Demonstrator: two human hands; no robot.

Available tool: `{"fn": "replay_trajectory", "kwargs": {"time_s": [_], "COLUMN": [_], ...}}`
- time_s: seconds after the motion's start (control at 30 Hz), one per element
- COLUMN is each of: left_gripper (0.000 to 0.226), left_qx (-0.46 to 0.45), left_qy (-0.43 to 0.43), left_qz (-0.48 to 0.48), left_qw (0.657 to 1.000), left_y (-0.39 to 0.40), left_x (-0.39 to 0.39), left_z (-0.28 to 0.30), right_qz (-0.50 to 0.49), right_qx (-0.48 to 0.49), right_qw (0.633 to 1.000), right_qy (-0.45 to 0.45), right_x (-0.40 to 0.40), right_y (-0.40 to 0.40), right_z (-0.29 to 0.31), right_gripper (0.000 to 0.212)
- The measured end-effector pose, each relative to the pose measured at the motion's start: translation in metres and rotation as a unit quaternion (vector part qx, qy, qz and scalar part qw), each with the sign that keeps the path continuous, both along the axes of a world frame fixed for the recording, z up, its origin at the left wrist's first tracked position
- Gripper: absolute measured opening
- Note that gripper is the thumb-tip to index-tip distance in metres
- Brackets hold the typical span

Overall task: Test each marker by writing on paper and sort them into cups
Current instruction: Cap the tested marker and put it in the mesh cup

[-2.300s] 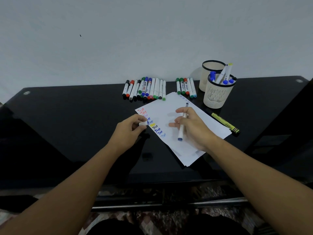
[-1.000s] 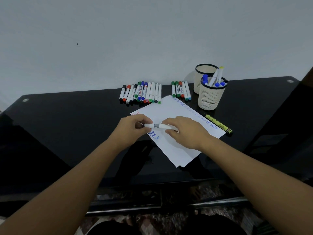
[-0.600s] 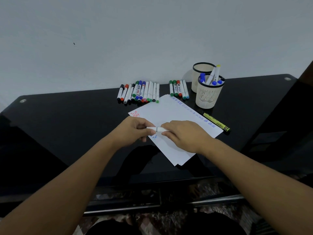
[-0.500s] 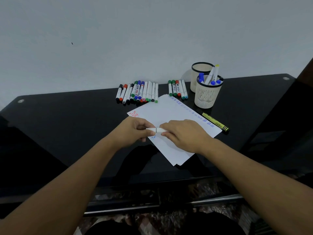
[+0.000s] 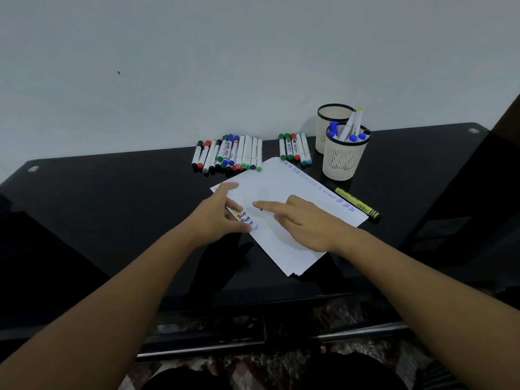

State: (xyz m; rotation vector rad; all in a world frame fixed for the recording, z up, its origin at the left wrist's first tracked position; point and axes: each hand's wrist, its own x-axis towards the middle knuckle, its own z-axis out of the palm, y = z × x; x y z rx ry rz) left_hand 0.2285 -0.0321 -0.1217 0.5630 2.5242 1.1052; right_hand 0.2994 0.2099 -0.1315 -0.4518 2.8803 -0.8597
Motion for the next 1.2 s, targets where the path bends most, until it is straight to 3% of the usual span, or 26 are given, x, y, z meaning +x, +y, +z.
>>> {"fn": "replay_trajectory", "kwargs": {"time_s": [0.2, 0.37, 0.53, 0.67, 0.73, 1.0, 1.2], "left_gripper": [0.061, 0.05, 0.044, 0.048, 0.049, 0.054, 0.051], "left_qx": [-0.007, -0.08, -0.044, -0.029, -0.032, -0.04, -0.042], "left_qy": [0.048, 0.102, 0.155, 0.189, 0.197, 0.21, 0.202], "left_qz": [0.022, -0.002, 0.038, 0.043, 0.043, 0.048, 0.051], "left_qw": [0.999, 0.992, 0.986, 0.981, 0.979, 0.976, 0.977], "left_y": [-0.001, 0.001, 0.0, 0.0, 0.0, 0.001, 0.001], "left_x": [0.002, -0.004, 0.006, 0.008, 0.007, 0.007, 0.008], "left_z": [-0.028, -0.03, -0.052, -0.059, -0.06, -0.061, -0.058], "right_qz": [-0.007, -0.021, -0.125, -0.285, -0.322, -0.359, -0.343], "right_qx": [0.035, 0.042, 0.022, 0.039, 0.038, 0.086, 0.091], "right_qw": [0.999, 0.999, 0.991, 0.953, 0.94, 0.929, 0.935], "right_qy": [0.013, 0.0, 0.041, 0.095, 0.106, 0.004, 0.021], "right_x": [-0.005, -0.004, 0.0, -0.002, -0.003, -0.012, -0.015], "right_y": [0.0, 0.004, 0.036, 0.088, 0.107, 0.13, 0.12], "right_z": [-0.002, -0.002, 0.016, 0.018, 0.014, 0.0, -0.002], "right_gripper": [0.031, 0.034, 0.06, 0.024, 0.018, 0.022, 0.032]}}
